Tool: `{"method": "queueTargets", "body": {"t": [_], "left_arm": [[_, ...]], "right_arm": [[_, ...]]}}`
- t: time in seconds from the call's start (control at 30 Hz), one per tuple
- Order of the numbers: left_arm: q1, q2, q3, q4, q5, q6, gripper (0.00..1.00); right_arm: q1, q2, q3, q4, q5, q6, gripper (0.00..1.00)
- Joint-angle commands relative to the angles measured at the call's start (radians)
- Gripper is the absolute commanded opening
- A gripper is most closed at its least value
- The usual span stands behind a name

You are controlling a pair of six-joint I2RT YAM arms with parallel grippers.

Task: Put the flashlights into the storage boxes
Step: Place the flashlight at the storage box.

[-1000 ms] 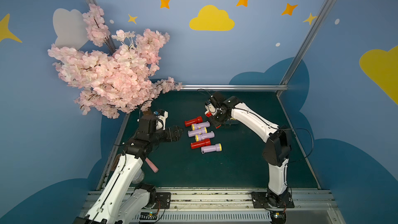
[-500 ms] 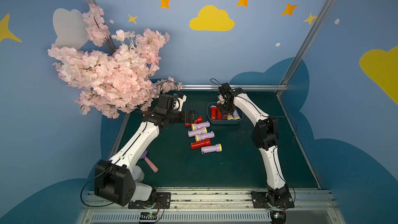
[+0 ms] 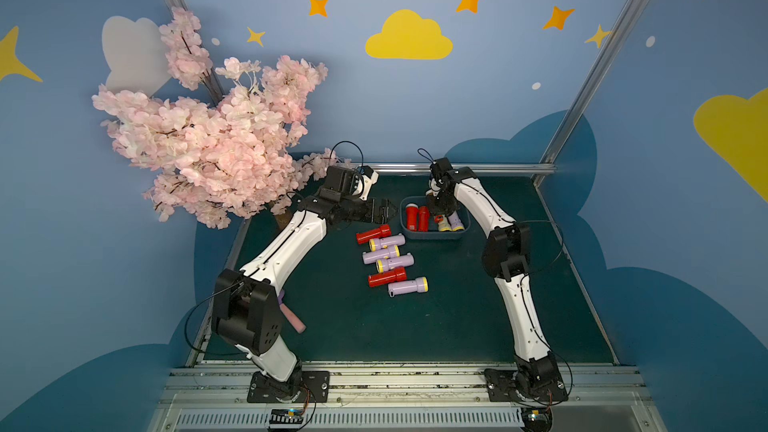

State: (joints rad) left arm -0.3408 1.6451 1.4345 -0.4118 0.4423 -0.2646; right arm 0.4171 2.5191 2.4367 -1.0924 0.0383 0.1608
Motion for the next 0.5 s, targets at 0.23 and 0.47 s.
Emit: {"method": "queueTargets", "body": {"t": [0.23,0.47], "left_arm": [[0.001,0.021,0.03,-0.006,0.018,0.01,0.99],[0.002,0.004,0.004,0.009,0.021,-0.001,0.99]], "right_arm": [[0.012,0.058,-0.011,-0.098,-0.052,0.065,0.17],[0.011,0.031,-0.067,-0.076,-0.041,0.07,0.24]]}}
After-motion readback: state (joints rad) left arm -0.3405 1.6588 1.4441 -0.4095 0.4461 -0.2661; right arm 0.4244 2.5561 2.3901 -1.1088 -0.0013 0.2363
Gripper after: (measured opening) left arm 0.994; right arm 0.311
